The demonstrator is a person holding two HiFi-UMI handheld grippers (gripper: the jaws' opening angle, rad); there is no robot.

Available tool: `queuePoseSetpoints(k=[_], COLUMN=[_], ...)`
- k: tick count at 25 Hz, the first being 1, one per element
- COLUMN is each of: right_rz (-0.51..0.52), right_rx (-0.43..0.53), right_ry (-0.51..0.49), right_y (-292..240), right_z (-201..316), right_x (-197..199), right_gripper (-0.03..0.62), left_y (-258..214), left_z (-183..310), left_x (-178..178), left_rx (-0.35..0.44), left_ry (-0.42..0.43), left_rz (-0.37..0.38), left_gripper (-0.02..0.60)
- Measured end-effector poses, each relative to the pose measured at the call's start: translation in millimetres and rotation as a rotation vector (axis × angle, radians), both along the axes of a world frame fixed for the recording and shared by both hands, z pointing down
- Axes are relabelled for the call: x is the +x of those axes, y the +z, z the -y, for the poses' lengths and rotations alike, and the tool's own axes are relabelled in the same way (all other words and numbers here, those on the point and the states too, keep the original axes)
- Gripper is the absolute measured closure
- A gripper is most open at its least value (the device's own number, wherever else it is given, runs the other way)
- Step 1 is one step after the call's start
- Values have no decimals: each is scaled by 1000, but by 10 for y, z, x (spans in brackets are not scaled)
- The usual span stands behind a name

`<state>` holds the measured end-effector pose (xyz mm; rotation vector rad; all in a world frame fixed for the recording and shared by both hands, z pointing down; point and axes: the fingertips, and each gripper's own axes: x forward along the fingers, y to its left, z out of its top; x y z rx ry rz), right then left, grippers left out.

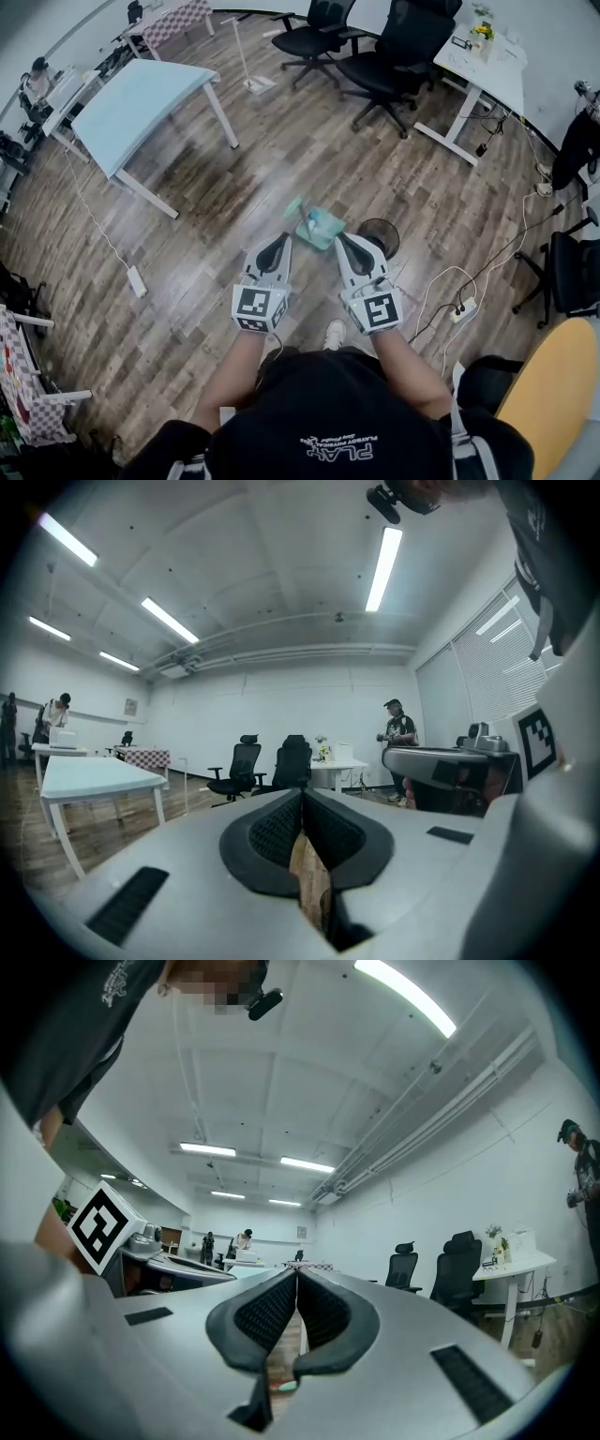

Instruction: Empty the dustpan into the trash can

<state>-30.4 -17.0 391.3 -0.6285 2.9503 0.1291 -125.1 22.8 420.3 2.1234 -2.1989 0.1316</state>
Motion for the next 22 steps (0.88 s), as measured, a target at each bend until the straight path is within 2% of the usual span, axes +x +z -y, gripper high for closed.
queuePoseSetpoints(k=[4,9,16,22], right_rz=[11,-8,-62,-75], right_rx=[-12,0,-27,-16], right_ry=[6,7,50,73], right_y=[37,110,406,322], right_z=[184,452,848,1104], right_x=[18,-55,-287,-680], right_gripper=[571,571,571,570], left_y=[57,139,344,353], left_z=[108,302,672,1046], left_x=[-47,-137,-366,-698], left_rx=[-4,-17,-9,-19], left_ry=[-34,-36,36,85], left_rz=[-14,-26,-76,-65], left_gripper=[557,557,557,557])
